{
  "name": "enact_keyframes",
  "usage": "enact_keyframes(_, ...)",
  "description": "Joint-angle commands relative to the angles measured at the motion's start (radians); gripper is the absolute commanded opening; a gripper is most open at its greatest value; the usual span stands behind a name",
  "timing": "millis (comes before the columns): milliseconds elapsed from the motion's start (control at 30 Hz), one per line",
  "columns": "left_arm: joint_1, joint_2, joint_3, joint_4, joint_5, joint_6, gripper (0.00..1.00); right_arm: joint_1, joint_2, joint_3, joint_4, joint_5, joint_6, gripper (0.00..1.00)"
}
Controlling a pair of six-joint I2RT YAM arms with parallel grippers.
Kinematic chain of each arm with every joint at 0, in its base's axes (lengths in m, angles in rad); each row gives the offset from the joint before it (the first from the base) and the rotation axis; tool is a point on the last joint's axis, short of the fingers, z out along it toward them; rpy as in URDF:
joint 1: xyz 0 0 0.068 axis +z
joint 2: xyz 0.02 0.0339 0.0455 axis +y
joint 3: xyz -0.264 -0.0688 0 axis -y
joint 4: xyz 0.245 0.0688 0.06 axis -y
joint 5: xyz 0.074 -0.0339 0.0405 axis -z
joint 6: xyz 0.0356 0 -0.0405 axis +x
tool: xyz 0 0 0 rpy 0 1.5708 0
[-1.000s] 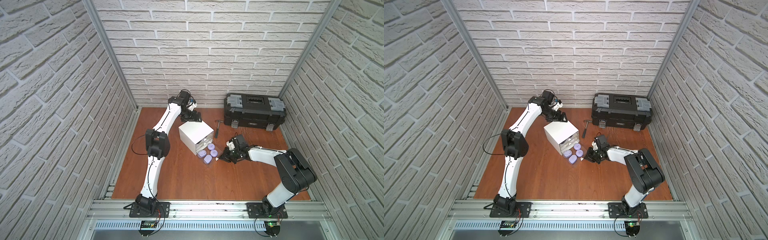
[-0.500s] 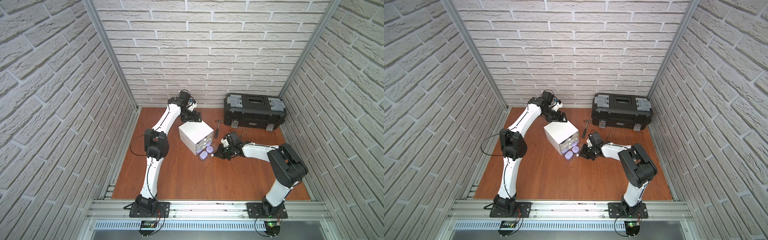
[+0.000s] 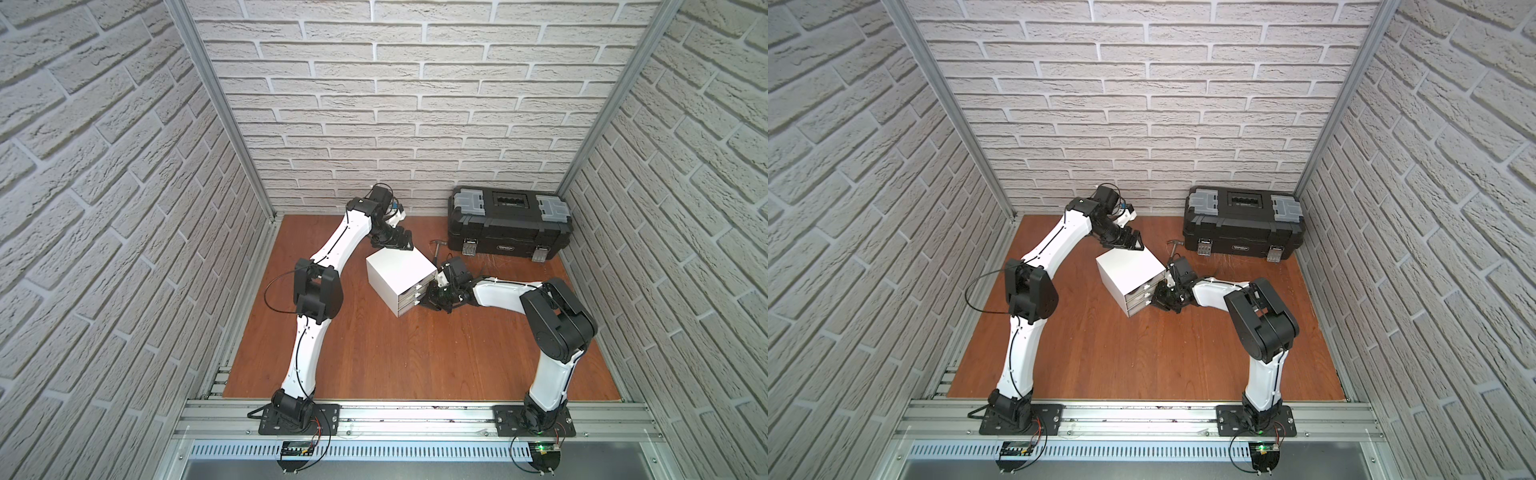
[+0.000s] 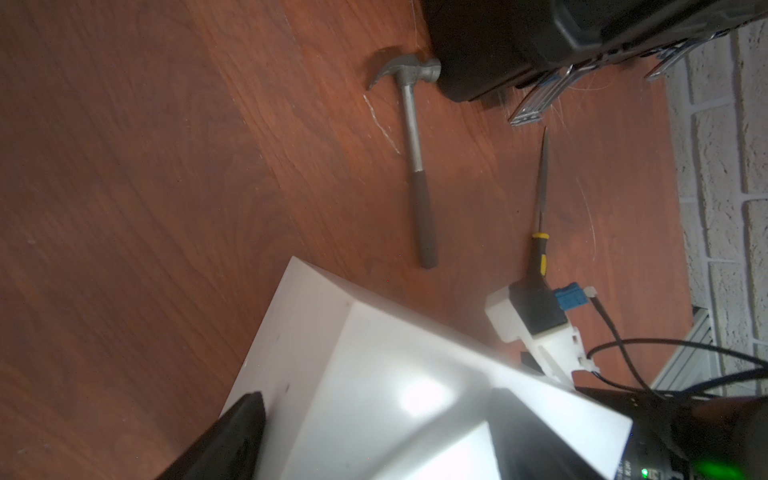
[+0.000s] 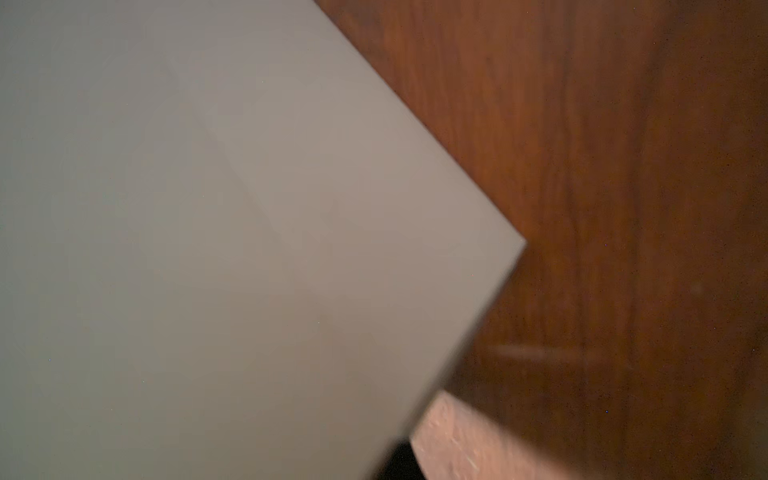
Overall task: Put the bluetooth earphones in the drawer according to color
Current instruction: Close the drawer in the storage box, then reset both arms
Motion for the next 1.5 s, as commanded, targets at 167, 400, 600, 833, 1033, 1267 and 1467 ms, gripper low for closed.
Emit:
enact_keyframes(167, -0.015, -0.026, -0.046, -0.072, 0.029, 0.008, 0.87, 0.016, 0.024, 0.039, 0.102, 0.018, 0.035, 0.03)
enact_keyframes(400, -0.008, -0.043, -0.055, -0.072, 0.01, 0.01, 0.9, 0.016, -0.023, -0.005, 0.146, 0.035, 0.037, 0.03)
enact_keyframes(600, 0.026, -0.07, -0.024, -0.077, 0.003, 0.008, 0.98, 0.02, -0.14, 0.016, -0.097, 0.058, -0.104, 0.21)
enact_keyframes(833, 0.05, -0.106, 0.138, -0.131, -0.069, 0.025, 0.98, 0.018, -0.339, 0.024, -0.383, 0.151, -0.29, 0.4)
enact_keyframes(1033, 0.029, -0.469, -0.162, 0.112, -0.343, 0.035, 0.98, 0.006, -0.551, 0.005, -0.511, 0.417, -0.4, 0.42)
enact_keyframes(1267, 0.028, -1.065, -0.894, 0.575, -0.852, 0.04, 0.98, -0.013, -0.756, -0.142, -0.351, 0.921, -0.545, 0.49)
enact_keyframes(1467, 0.137, -1.292, -1.275, 0.67, -1.038, -0.051, 0.98, -0.08, -0.792, -0.269, -0.028, 1.208, -0.727, 0.58)
